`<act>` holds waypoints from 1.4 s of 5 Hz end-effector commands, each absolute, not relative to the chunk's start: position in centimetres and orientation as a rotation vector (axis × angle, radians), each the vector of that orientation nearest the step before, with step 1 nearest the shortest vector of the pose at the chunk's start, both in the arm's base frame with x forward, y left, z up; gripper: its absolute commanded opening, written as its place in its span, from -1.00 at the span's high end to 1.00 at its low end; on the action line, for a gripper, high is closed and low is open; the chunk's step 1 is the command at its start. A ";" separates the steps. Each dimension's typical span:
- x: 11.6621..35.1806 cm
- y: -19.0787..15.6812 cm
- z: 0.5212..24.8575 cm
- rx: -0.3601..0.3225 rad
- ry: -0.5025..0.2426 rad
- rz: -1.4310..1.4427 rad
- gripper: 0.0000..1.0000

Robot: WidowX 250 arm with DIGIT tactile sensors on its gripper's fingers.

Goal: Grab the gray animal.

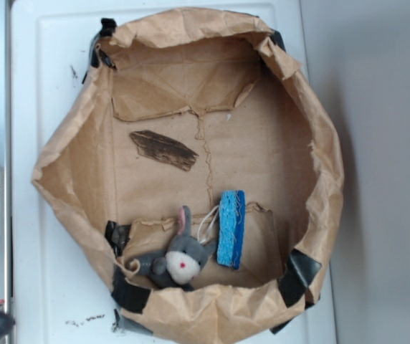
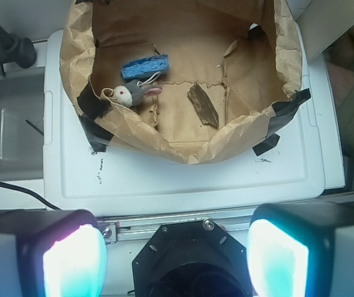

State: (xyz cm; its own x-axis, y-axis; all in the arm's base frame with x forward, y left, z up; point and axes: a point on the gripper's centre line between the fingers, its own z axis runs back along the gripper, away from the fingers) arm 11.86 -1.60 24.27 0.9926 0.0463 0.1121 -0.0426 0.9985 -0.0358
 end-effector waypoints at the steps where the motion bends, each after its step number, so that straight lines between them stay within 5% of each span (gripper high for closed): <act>1: 11.9 -1.6 24.3 -0.033 -0.113 0.045 -1.00; 3: 21.9 -2.8 23.7 -0.063 -0.117 0.113 -1.00; 4: 24.5 -1.9 21.3 -0.078 -0.128 0.140 -1.00; 5: 26.3 -0.1 16.3 -0.110 -0.137 0.187 -1.00; 7: 26.4 0.7 15.0 -0.076 -0.105 0.202 -1.00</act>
State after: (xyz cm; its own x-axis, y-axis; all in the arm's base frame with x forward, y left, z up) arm 26.14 0.32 13.94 0.9776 0.2024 0.0569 -0.1975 0.9768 -0.0827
